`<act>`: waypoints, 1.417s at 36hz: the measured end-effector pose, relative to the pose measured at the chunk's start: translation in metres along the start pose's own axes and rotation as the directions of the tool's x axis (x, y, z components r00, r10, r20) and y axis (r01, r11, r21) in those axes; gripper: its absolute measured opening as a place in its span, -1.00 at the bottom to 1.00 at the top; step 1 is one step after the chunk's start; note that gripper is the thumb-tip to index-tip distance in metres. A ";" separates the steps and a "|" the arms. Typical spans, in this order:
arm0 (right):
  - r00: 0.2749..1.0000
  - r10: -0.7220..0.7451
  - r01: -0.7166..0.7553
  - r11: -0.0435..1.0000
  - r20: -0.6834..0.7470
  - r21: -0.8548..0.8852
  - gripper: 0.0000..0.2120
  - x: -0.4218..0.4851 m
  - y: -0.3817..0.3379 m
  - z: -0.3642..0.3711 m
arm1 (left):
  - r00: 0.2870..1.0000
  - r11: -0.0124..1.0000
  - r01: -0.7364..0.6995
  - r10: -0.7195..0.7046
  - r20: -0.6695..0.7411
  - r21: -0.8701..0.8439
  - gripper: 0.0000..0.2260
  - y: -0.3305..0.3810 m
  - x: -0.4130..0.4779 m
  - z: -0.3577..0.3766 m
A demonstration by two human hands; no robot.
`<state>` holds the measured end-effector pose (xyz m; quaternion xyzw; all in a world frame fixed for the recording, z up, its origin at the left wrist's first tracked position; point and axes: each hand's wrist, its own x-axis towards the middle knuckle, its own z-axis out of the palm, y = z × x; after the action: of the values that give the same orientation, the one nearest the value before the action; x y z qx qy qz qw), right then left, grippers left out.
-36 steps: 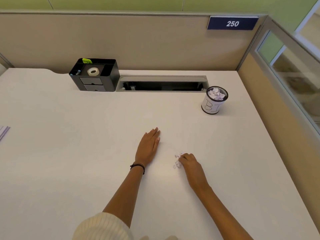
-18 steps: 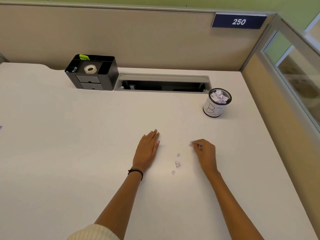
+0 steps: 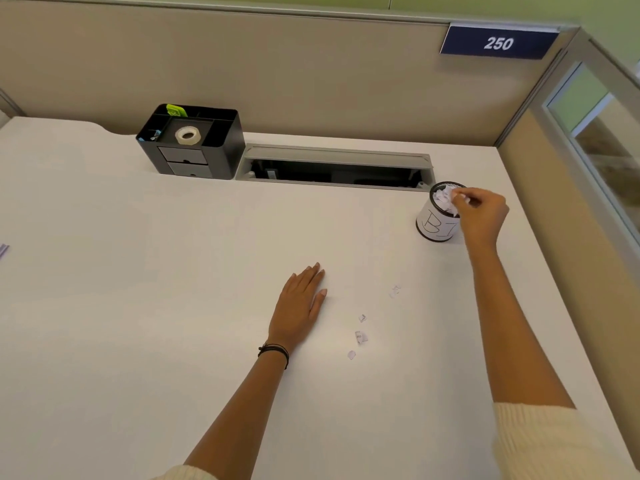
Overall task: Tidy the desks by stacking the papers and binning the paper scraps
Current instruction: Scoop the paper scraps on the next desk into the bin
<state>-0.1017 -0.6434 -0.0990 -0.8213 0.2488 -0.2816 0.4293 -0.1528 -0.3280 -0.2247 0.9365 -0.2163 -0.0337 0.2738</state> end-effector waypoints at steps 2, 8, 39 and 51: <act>0.999 -0.007 0.010 0.997 0.032 -0.075 -0.85 0.009 0.002 0.004 | 1.000 1.000 0.004 -0.004 -0.002 -0.006 -0.45 0.001 0.000 -0.001; 0.985 0.036 0.026 0.936 0.170 -0.350 -0.83 0.023 0.004 0.014 | 1.000 1.000 0.001 -0.001 -0.001 0.005 -0.46 0.000 0.000 -0.001; 0.986 -0.141 0.165 0.876 0.087 -0.454 -0.78 0.006 -0.014 0.017 | 1.000 1.000 0.004 -0.004 -0.006 -0.004 -0.46 -0.001 -0.001 0.000; 0.931 -0.268 0.299 0.949 0.248 -0.098 -0.66 -0.111 0.047 0.021 | 1.000 1.000 0.009 -0.009 0.002 -0.001 -0.45 -0.001 0.000 0.001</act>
<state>-0.1748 -0.5834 -0.1761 -0.9028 0.0940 -0.2256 0.3539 -0.1526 -0.3279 -0.2260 0.9373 -0.2125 -0.0360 0.2740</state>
